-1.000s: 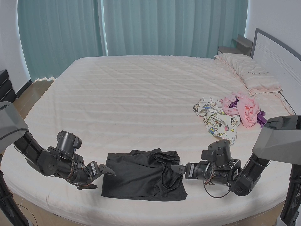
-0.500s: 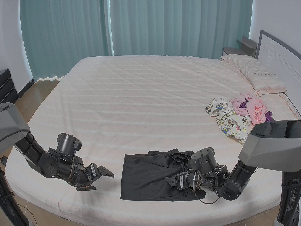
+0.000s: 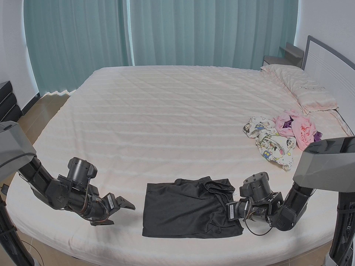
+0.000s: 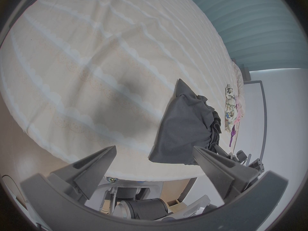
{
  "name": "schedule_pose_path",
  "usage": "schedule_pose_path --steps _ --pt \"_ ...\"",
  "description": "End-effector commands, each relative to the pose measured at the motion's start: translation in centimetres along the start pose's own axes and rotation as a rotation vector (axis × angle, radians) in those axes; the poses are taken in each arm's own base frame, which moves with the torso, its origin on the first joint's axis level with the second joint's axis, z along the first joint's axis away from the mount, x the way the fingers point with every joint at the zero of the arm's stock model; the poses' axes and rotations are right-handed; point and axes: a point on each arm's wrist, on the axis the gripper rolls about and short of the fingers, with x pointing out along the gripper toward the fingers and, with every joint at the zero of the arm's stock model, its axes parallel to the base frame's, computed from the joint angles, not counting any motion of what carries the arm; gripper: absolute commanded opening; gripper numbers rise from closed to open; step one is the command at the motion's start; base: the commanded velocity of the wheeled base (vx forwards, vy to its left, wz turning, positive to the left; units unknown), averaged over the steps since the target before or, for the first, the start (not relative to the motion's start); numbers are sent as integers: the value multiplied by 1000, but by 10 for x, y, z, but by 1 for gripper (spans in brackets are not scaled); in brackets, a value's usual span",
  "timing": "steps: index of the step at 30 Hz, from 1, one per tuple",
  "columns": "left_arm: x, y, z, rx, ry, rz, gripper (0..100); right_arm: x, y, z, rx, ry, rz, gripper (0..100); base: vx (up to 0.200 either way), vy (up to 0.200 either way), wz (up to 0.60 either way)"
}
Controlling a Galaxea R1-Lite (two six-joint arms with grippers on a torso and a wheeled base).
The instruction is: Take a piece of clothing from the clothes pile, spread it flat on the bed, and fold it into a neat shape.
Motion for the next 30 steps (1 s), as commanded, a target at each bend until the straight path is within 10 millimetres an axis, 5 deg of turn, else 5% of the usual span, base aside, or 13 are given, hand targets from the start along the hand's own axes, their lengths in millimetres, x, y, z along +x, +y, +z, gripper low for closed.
schedule_pose_path --steps 1,9,10,15,20,30 --pt "1 1 0 -2 4 2 100 -13 -25 2 77 10 -9 0 0 0 0" --pt "2 1 -1 -2 4 8 100 -11 -37 -5 201 70 44 0 0 0 0" --pt "2 1 -1 -1 4 8 100 -10 -40 -6 206 76 37 100 0 0 0" --pt "2 1 -1 -1 4 8 100 -9 -49 -6 233 77 13 100 0 0 0" --pt "2 1 -1 1 4 8 100 -12 -49 14 242 -17 36 100 0 0 0" --pt "2 1 -1 6 4 8 100 30 -29 49 290 -142 103 100 0 0 0"
